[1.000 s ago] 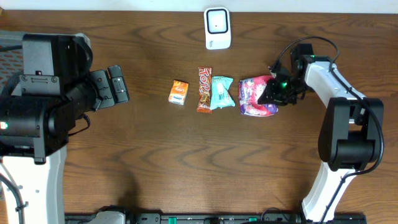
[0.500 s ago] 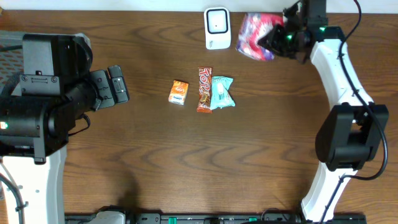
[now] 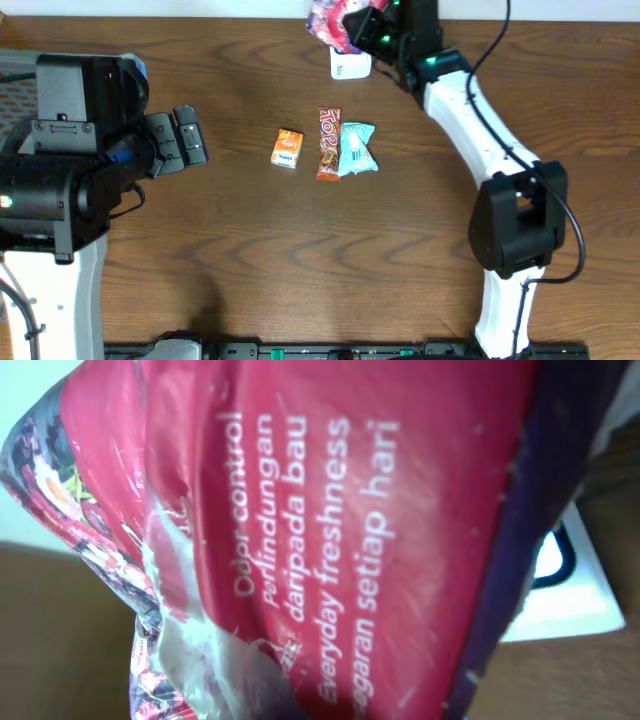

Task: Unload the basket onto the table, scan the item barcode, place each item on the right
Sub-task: 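Carry the purple pack to the right edge and drop it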

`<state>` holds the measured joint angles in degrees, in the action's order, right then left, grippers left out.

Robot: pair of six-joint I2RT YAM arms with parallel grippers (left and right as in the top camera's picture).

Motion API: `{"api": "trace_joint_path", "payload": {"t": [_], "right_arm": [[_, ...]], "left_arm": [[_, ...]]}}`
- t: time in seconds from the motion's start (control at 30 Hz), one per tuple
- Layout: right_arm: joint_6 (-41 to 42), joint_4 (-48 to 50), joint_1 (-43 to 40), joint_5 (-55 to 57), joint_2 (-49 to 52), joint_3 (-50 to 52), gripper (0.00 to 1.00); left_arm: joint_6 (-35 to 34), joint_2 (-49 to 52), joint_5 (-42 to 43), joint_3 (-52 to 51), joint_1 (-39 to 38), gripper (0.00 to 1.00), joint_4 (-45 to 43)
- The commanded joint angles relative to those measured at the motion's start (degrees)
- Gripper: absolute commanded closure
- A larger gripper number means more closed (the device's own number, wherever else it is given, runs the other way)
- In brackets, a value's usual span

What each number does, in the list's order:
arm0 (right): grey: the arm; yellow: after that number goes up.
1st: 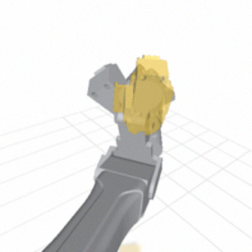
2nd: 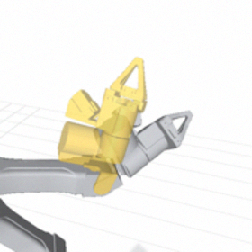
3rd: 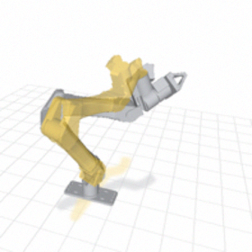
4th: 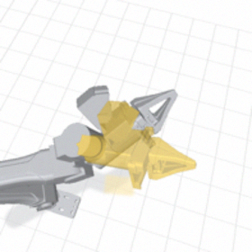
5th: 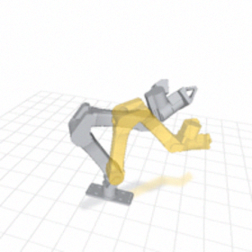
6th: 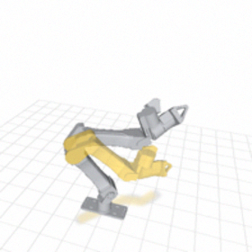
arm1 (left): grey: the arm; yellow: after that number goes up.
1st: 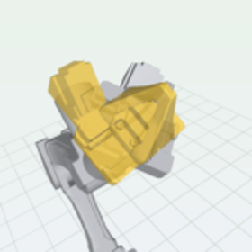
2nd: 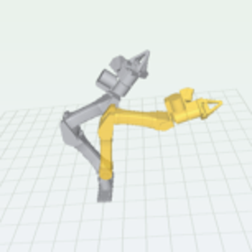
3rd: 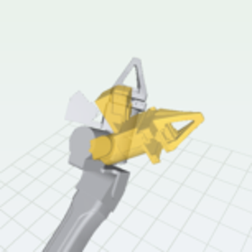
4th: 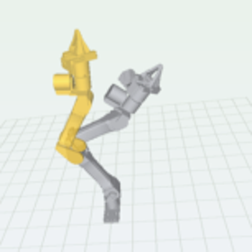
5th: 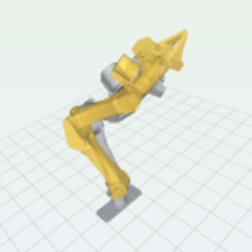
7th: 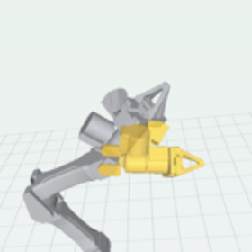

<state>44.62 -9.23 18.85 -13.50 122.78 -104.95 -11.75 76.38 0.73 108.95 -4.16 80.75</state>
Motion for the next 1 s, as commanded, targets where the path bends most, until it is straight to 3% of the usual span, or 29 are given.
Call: {"api": "trace_joint_path", "payload": {"t": [0.0,0.3,0.57,0.77,0.97], "right_arm": [[2.7,1.9,0.8,6.6,3.4,-0.7,0.95],[-2.9,1.9,-3.3,3.8,2.7,-1.6,0.99],[-7.9,-15.8,-18.0,4.7,-6.0,-2.9,0.99],[-13.9,-31.4,-32.5,6.3,-6.8,-2.8,0.99],[-16.7,-36.9,-43.9,6.4,-4.8,-2.7,0.99]], "left_arm": [[0.5,-0.1,-0.3,0.2,0.2,0.02,0.0],[0.5,-0.1,-0.3,0.2,0.2,0.02,0.0],[0.6,-0.1,-0.3,0.2,0.2,0.02,0.0],[0.5,-0.1,-0.3,0.2,0.2,0.02,0.0],[0.5,-0.1,-0.3,0.2,0.2,0.02,0.0]]}}
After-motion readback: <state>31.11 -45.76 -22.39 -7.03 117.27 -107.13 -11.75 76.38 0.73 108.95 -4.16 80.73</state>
